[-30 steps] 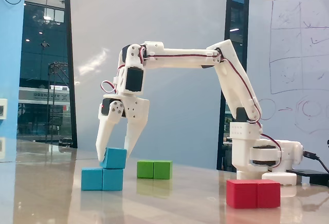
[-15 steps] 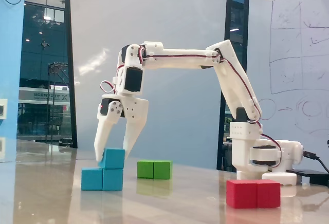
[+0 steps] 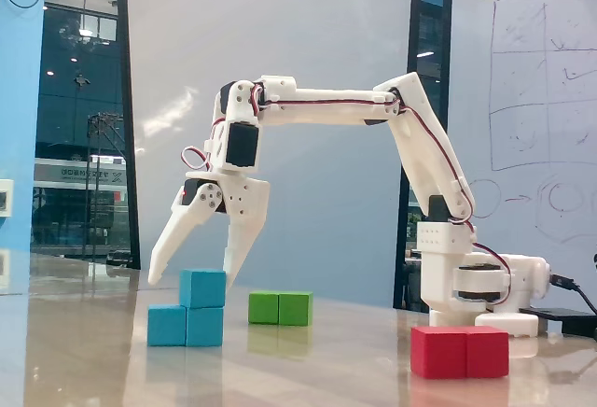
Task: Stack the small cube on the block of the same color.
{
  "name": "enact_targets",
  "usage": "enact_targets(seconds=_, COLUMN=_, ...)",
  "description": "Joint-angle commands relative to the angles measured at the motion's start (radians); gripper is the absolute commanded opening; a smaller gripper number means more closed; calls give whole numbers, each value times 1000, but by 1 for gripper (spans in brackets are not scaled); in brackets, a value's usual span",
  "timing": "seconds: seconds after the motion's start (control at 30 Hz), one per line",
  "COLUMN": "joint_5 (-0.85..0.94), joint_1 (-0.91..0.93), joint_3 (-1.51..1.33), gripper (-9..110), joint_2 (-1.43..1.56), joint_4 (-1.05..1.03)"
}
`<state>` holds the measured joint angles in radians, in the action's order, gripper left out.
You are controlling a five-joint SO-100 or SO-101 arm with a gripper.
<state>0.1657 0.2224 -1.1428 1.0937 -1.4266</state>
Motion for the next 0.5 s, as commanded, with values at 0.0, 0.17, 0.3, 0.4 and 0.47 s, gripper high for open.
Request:
enact_targets(seconds=0.0, joint_5=11, joint_1=25, joint_3=74, gripper=32, joint_2=18, joint_4=-3)
enact_targets(seconds=0.17, joint_5=11, joint_1=106, joint_3=77, gripper=32, joint_2=20, joint_4=11)
enact_targets(seconds=0.3, joint_5=12, joint_1=169, joint_3=77, gripper=33, joint_2=23, joint_4=11)
enact_targets(seconds=0.4, joint_5=12, joint_1=215, joint_3=77, gripper=32, joint_2=28, joint_4=11)
enact_targets(seconds=0.47, joint_5=12, joint_1=247, joint_3=77, gripper=32, joint_2=35, joint_4=11)
